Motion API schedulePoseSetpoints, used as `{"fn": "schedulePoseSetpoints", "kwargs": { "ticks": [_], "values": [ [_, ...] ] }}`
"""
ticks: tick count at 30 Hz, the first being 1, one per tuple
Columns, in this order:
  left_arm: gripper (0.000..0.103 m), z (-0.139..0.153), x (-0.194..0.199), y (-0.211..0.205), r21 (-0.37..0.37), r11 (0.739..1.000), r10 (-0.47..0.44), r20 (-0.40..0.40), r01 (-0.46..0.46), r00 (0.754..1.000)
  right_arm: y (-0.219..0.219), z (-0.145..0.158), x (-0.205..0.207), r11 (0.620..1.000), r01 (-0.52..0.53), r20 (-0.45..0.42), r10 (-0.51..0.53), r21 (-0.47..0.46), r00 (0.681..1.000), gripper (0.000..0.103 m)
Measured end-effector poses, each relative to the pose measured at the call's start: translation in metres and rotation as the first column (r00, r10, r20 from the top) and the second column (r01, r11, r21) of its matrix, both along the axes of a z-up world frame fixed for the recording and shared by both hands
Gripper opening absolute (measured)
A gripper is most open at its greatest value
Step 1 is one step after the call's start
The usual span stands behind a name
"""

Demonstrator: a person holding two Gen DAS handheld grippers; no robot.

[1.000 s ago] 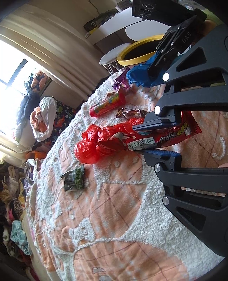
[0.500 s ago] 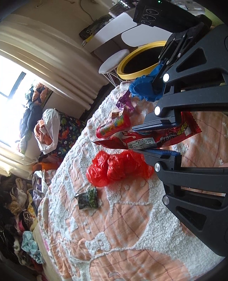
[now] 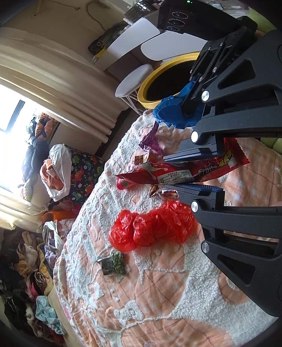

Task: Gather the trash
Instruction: 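Carry the red wrapper and blue glove over the yellow bin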

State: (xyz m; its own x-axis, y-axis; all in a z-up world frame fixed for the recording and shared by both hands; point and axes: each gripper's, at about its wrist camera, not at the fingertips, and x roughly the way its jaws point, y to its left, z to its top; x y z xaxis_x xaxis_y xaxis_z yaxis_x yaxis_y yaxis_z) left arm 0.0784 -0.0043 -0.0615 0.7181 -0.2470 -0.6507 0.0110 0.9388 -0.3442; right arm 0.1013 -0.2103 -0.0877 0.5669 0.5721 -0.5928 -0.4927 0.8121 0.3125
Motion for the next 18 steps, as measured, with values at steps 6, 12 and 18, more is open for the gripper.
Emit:
{"fn": "schedulePoseSetpoints", "kwargs": {
  "ticks": [6,12,18],
  "values": [
    [0.013,0.003,0.002,-0.017,0.015,0.999,-0.031,0.001,0.031,1.000,-0.018,0.005,0.003,0.999,0.037,0.004,-0.038,0.026,0.999,0.017],
    [0.013,0.006,0.007,-0.034,0.025,0.998,-0.059,0.005,0.058,0.998,-0.037,0.009,0.007,0.996,0.074,0.010,-0.075,0.049,0.997,0.017],
    [0.013,0.008,0.010,-0.051,0.039,0.995,-0.091,0.007,0.090,0.996,-0.053,0.012,0.009,0.992,0.109,0.014,-0.110,0.067,0.994,0.017]
  ]
}}
